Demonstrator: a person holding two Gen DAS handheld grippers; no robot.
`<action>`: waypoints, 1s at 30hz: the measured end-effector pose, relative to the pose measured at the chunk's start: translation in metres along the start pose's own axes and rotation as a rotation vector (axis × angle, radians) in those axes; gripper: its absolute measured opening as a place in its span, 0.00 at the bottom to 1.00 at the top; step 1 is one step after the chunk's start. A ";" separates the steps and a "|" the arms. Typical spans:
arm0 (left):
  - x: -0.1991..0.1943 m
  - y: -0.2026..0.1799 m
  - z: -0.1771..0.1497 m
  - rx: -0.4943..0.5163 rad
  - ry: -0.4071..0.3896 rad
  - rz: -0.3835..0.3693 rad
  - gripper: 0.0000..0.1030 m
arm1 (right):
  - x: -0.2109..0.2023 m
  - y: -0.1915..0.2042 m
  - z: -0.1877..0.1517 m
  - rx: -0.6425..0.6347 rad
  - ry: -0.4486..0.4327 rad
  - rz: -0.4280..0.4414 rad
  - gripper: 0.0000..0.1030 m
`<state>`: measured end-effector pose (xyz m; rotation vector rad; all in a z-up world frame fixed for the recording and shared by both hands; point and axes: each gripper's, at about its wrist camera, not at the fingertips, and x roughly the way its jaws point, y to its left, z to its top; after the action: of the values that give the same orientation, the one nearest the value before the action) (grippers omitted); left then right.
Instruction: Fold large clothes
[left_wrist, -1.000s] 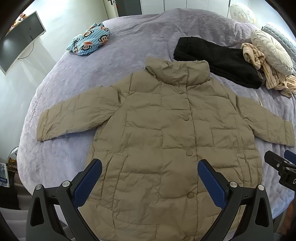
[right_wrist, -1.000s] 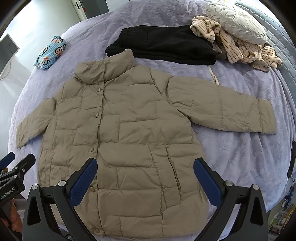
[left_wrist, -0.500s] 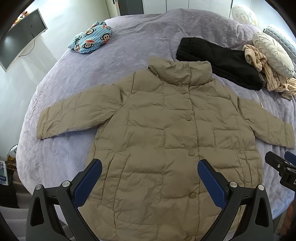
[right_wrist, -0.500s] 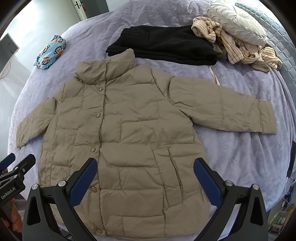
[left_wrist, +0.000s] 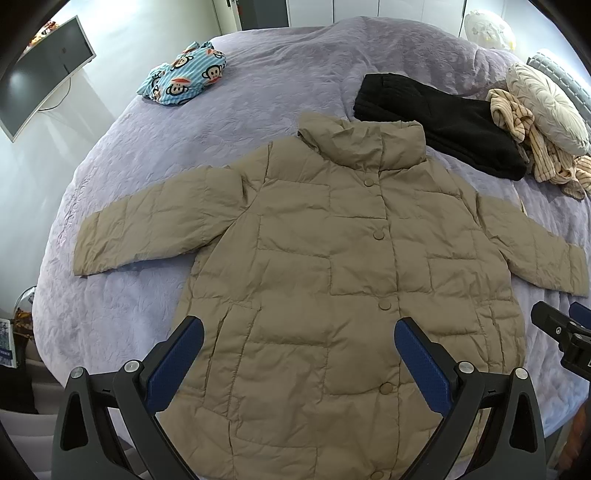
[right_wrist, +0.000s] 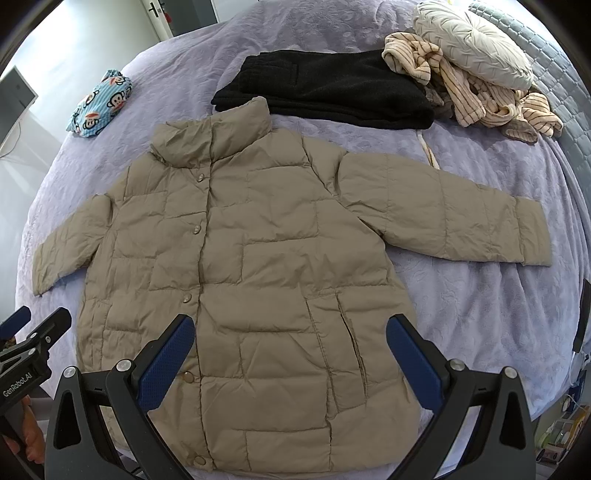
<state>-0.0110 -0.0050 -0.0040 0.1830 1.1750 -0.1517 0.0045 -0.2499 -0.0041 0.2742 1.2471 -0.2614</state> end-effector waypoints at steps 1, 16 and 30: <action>0.000 0.000 0.000 0.000 0.000 0.001 1.00 | 0.000 0.000 0.000 0.001 0.000 0.000 1.00; 0.001 -0.001 -0.001 0.005 -0.001 0.008 1.00 | 0.000 0.000 -0.001 0.003 0.000 0.003 1.00; 0.000 -0.006 0.000 0.020 0.000 0.002 1.00 | -0.001 -0.003 -0.001 0.017 0.001 0.002 1.00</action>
<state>-0.0125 -0.0105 -0.0043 0.2018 1.1739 -0.1619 0.0020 -0.2521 -0.0039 0.2898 1.2462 -0.2703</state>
